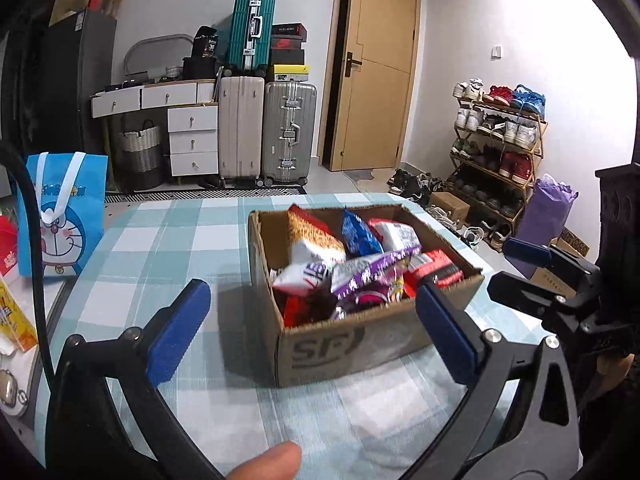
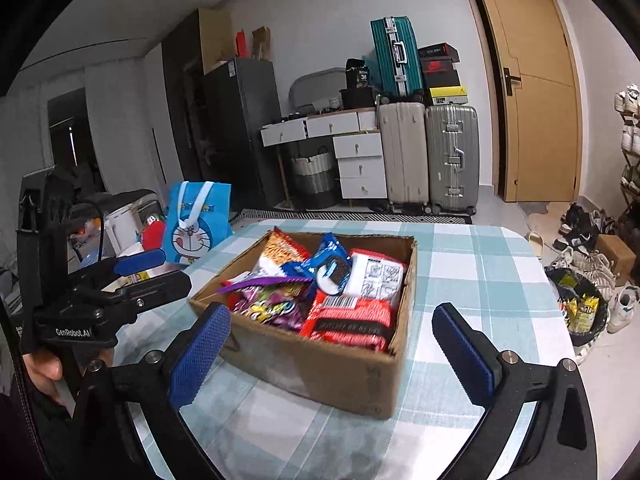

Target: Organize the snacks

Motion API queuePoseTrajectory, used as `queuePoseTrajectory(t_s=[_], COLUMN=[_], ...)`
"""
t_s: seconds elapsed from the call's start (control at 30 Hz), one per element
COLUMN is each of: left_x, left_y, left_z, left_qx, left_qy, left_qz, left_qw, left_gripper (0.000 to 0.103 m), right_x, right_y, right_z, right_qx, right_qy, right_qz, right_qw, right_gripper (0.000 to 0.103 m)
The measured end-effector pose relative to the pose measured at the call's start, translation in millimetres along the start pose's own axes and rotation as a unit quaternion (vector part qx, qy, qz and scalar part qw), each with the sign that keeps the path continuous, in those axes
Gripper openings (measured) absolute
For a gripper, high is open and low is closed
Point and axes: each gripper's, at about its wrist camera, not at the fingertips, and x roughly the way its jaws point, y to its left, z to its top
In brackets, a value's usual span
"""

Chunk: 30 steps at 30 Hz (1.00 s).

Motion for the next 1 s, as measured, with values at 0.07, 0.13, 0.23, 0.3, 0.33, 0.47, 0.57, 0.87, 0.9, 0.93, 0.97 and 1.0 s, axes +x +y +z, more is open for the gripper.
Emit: queuePoseTrajectory(t_s=[0.07,0.13,0.23,0.3,0.33,0.47,0.57,0.87,0.9,0.93,0.97,1.0], left_x=[-4,-5,-8,-8,-7,-3,-2,-2,-2,-2,-2,-3], left_y=[-2,-5,-10,-14,-15,-19,-18,-15,-16,-16,-15,-16], left_z=[-9,-19,-34,-42,-46,-54,-56,-56,-56,-56,-56,-56], left_qx=[0.000,0.001,0.012,0.019,0.021,0.018,0.016,0.015,0.016,0.015,0.015,0.015], left_qy=[0.000,-0.001,-0.007,-0.006,-0.005,-0.010,-0.018,-0.037,-0.038,-0.038,-0.038,-0.038], left_qz=[0.003,-0.001,0.005,0.010,0.009,0.011,0.015,0.016,0.017,0.017,0.017,0.017], left_qw=[1.0000,1.0000,0.9999,0.9998,0.9997,0.9997,0.9996,0.9991,0.9990,0.9990,0.9990,0.9990], left_gripper=[0.102,0.102,0.102,0.102,0.102,0.102,0.102,0.102,0.102,0.102,0.102,0.102], right_x=[-3,-6,-10,-11,-11,-10,-10,-12,-12,-13,-12,-12], right_y=[3,6,7,8,8,6,3,5,6,8,9,9], right_z=[-6,-13,-24,-32,-36,-45,-51,-58,-59,-60,-61,-60], right_qx=[-0.002,-0.002,-0.002,-0.004,-0.005,-0.004,0.000,-0.015,-0.020,-0.023,-0.025,-0.027], right_qy=[-0.001,-0.006,-0.013,-0.013,-0.013,-0.020,-0.027,-0.038,-0.041,-0.043,-0.043,-0.043], right_qz=[-0.002,-0.001,-0.003,-0.007,-0.009,-0.013,-0.016,-0.021,-0.024,-0.026,-0.026,-0.026], right_qw=[1.000,1.000,1.000,1.000,1.000,1.000,1.000,0.999,0.999,0.998,0.998,0.998], right_gripper=[0.103,0.103,0.103,0.103,0.103,0.103,0.103,0.103,0.103,0.103,0.103,0.103])
